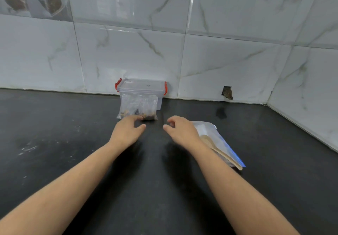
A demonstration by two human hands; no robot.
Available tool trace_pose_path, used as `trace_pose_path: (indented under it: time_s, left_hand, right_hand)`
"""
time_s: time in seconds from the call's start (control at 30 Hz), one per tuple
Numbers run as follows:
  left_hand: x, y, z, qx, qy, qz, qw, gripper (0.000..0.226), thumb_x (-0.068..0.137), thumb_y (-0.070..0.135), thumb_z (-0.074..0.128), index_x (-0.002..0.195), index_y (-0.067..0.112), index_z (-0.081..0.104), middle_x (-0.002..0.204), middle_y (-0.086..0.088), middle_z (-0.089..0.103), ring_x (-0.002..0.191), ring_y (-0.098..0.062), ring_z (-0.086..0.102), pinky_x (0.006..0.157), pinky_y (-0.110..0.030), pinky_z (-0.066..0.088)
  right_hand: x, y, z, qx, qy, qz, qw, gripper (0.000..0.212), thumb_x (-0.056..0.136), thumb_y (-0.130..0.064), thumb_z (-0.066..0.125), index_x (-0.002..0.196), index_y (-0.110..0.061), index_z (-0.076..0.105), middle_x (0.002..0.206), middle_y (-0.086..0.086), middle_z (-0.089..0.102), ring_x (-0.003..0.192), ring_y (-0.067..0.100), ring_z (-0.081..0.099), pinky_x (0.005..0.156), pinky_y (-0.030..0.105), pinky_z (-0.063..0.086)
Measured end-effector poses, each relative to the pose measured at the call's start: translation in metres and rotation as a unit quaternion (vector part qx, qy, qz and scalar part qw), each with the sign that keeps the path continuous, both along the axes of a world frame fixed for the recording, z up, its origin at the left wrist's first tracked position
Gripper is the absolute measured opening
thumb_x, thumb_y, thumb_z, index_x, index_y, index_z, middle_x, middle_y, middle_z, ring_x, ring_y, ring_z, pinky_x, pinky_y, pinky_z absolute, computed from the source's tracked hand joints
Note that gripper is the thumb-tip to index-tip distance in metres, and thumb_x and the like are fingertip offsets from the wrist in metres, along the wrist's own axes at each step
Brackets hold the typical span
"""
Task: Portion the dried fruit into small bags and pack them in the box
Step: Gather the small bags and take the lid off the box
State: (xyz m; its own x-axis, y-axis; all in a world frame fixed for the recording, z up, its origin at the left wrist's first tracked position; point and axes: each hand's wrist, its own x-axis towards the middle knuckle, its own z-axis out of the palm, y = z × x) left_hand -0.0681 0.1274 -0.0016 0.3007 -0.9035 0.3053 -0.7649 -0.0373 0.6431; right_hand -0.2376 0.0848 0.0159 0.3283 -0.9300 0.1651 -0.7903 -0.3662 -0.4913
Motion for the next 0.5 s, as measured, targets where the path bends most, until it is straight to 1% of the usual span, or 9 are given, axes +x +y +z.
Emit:
trace_pose_path:
  time_s: [0.07, 0.2, 0.27, 0.33, 0.37, 0.4, 0.43, 0.47, 0.5]
  left_hand:
    - [0.022, -0.009, -0.001, -0.002, 0.059, 0.043, 0.997, 0.037, 0.09, 0.017, 0.056, 0.126, 0.009, 0.058, 0.131, -0.01, 0.058, 0.122, -0.026, 0.052, 0.098, -0.028, 0.035]
    - [0.06, -0.036, -0.006, 0.006, 0.174, 0.087, 0.981, 0.047, 0.093, 0.018, 0.052, 0.138, 0.006, 0.044, 0.14, -0.013, 0.049, 0.129, -0.028, 0.046, 0.105, -0.034, 0.032]
    - [0.074, -0.051, -0.008, 0.008, 0.226, 0.096, 0.969, 0.052, 0.095, 0.019, 0.048, 0.144, 0.007, 0.034, 0.147, -0.014, 0.04, 0.134, -0.027, 0.039, 0.109, -0.035, 0.028]
    - [0.083, -0.066, -0.007, 0.007, 0.253, 0.098, 0.962, 0.054, 0.096, 0.019, 0.043, 0.147, 0.008, 0.028, 0.149, -0.012, 0.037, 0.136, -0.025, 0.036, 0.109, -0.032, 0.026]
    - [0.087, -0.073, -0.006, 0.012, 0.266, 0.097, 0.959, 0.052, 0.097, 0.019, 0.042, 0.146, 0.007, 0.029, 0.145, -0.01, 0.041, 0.132, -0.024, 0.039, 0.106, -0.03, 0.029]
    - [0.089, -0.08, -0.005, 0.013, 0.281, 0.088, 0.956, 0.046, 0.097, 0.017, 0.041, 0.141, 0.007, 0.035, 0.132, -0.007, 0.049, 0.122, -0.022, 0.045, 0.098, -0.028, 0.035]
    - [0.091, -0.087, -0.004, 0.017, 0.298, 0.079, 0.951, 0.032, 0.097, 0.015, 0.04, 0.129, 0.011, 0.044, 0.111, -0.002, 0.054, 0.106, -0.019, 0.047, 0.084, -0.024, 0.039]
    - [0.09, -0.09, -0.001, 0.025, 0.314, 0.061, 0.947, 0.014, 0.096, 0.011, 0.04, 0.107, 0.019, 0.047, 0.093, 0.005, 0.05, 0.091, -0.016, 0.047, 0.072, -0.02, 0.037]
    - [0.089, -0.092, 0.002, 0.028, 0.33, 0.043, 0.943, 0.014, 0.094, 0.008, 0.042, 0.092, 0.021, 0.046, 0.084, 0.006, 0.047, 0.081, -0.012, 0.047, 0.067, -0.018, 0.036]
  right_hand:
    - [0.023, -0.02, -0.003, 0.056, -0.074, -0.01, 0.996, 0.047, 0.093, -0.037, 0.051, 0.134, -0.014, 0.05, 0.133, 0.004, 0.056, 0.123, 0.023, 0.051, 0.098, 0.031, 0.039]
    - [0.056, -0.052, -0.01, 0.114, -0.14, -0.038, 0.983, 0.055, 0.097, -0.033, 0.045, 0.145, -0.011, 0.033, 0.147, 0.008, 0.041, 0.132, 0.026, 0.041, 0.102, 0.034, 0.035]
    - [0.066, -0.066, -0.012, 0.127, -0.166, -0.042, 0.977, 0.055, 0.097, -0.03, 0.044, 0.146, -0.01, 0.029, 0.147, 0.009, 0.04, 0.132, 0.027, 0.041, 0.102, 0.034, 0.035]
    - [0.073, -0.08, -0.013, 0.137, -0.208, -0.034, 0.968, 0.05, 0.098, -0.028, 0.044, 0.143, -0.01, 0.033, 0.142, 0.008, 0.045, 0.127, 0.026, 0.045, 0.097, 0.032, 0.037]
    - [0.077, -0.086, -0.014, 0.141, -0.228, -0.028, 0.963, 0.046, 0.097, -0.027, 0.045, 0.14, -0.012, 0.037, 0.137, 0.006, 0.048, 0.123, 0.025, 0.048, 0.097, 0.031, 0.038]
    - [0.081, -0.091, -0.014, 0.145, -0.242, -0.022, 0.959, 0.045, 0.096, -0.027, 0.046, 0.138, -0.013, 0.039, 0.136, 0.005, 0.051, 0.12, 0.024, 0.051, 0.099, 0.033, 0.041]
    - [0.085, -0.097, -0.014, 0.149, -0.255, -0.016, 0.955, 0.046, 0.094, -0.026, 0.048, 0.137, -0.013, 0.04, 0.134, 0.003, 0.052, 0.118, 0.023, 0.052, 0.1, 0.035, 0.043]
    - [0.089, -0.101, -0.014, 0.155, -0.267, -0.01, 0.951, 0.046, 0.093, -0.025, 0.05, 0.136, -0.014, 0.04, 0.131, 0.002, 0.054, 0.116, 0.022, 0.053, 0.1, 0.037, 0.044]
    - [0.093, -0.104, -0.014, 0.16, -0.278, -0.005, 0.947, 0.047, 0.091, -0.022, 0.053, 0.136, -0.015, 0.041, 0.125, 0.0, 0.055, 0.114, 0.021, 0.055, 0.1, 0.039, 0.045]
